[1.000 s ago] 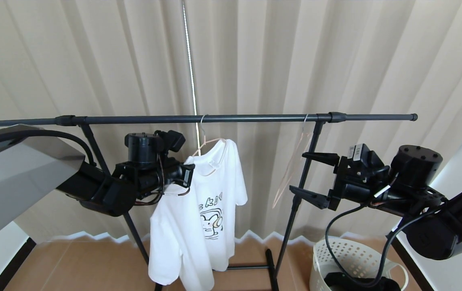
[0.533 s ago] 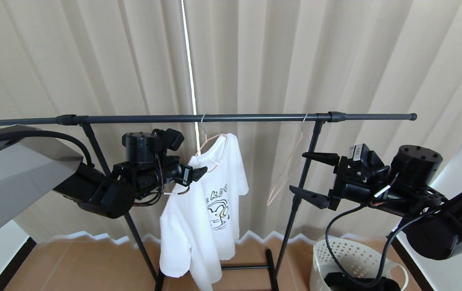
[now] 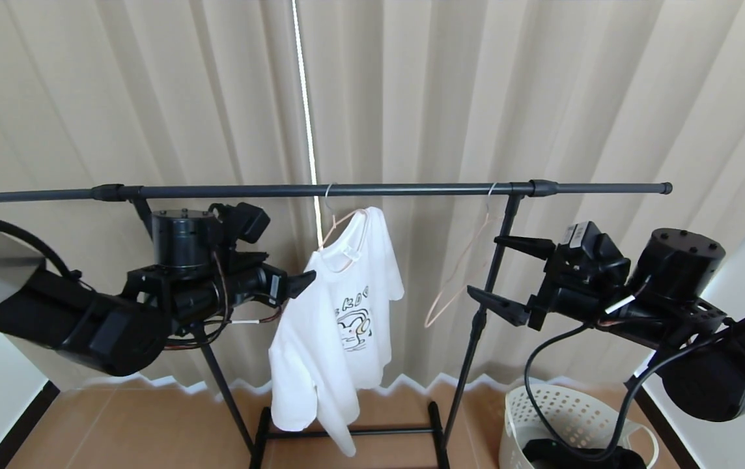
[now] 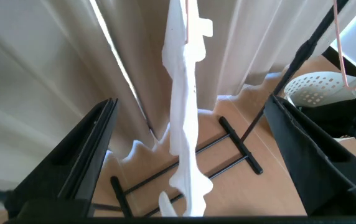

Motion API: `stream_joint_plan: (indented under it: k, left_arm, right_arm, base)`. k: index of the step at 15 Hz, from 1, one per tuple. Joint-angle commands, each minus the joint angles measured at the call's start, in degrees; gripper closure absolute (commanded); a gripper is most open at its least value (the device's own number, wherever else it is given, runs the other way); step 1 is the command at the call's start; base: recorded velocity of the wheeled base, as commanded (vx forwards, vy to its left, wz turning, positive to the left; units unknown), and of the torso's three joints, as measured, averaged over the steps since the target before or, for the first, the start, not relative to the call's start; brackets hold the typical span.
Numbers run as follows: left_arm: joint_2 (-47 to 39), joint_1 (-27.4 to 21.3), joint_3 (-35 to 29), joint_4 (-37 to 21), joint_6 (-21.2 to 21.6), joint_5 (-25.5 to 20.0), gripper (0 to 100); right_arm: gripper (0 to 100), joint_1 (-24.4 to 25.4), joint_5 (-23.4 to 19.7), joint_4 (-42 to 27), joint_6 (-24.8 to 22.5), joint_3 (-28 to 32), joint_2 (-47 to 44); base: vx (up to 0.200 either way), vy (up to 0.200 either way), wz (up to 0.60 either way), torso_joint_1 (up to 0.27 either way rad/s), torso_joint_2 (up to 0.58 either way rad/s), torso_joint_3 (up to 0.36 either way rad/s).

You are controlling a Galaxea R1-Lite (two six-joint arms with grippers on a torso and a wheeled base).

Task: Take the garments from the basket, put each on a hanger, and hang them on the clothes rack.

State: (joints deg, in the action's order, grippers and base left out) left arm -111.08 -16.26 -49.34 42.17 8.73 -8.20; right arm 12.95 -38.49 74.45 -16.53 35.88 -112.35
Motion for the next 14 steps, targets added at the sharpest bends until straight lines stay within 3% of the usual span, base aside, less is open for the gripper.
stream_joint_plan:
  k: [1,3,4,6,8,14]
  left_arm:
    - [9.3,1.67,6.09,0.02,-0.03,-0.06,0]
    - [13.43,2.11,9.7,0.02,-0.2,-0.41,0]
    - [18.71,2.46,14.62,0.02,-0.29,-0.5,0]
    - [24.07,2.46,19.28,0.11,-0.38,-0.5,0]
    - [28.9,2.46,23.41,0.11,-0.47,-0.41,0]
    - [44.46,2.29,37.21,0.02,-0.64,-0.5,0]
  right_arm:
    - [0,1.38,5.35,-0.62,1.68,-0.46,6.0]
    - [0,1.91,8.08,-2.55,4.75,-1.95,10.48]
    - [0,3.31,11.59,-7.12,7.74,-7.05,18.22]
    - [0,3.49,18.89,-11.17,8.09,-10.39,23.23]
    - [0,3.58,23.46,-13.89,8.53,-13.82,26.83]
    - [0,3.58,26.53,-21.63,9.06,-26.82,42.04]
  base:
    - [0.0,0.0,0.0,0.0,0.0,0.0]
    - [0.0,0.0,0.0,0.0,0.0,0.0]
    - [0.0,0.0,0.0,0.0,0.0,0.0]
    - [0.0,0.0,0.0,0.0,0.0,0.0]
    - [0.0,0.0,0.0,0.0,0.0,0.0]
    - [0.0,0.0,0.0,0.0,0.0,0.0]
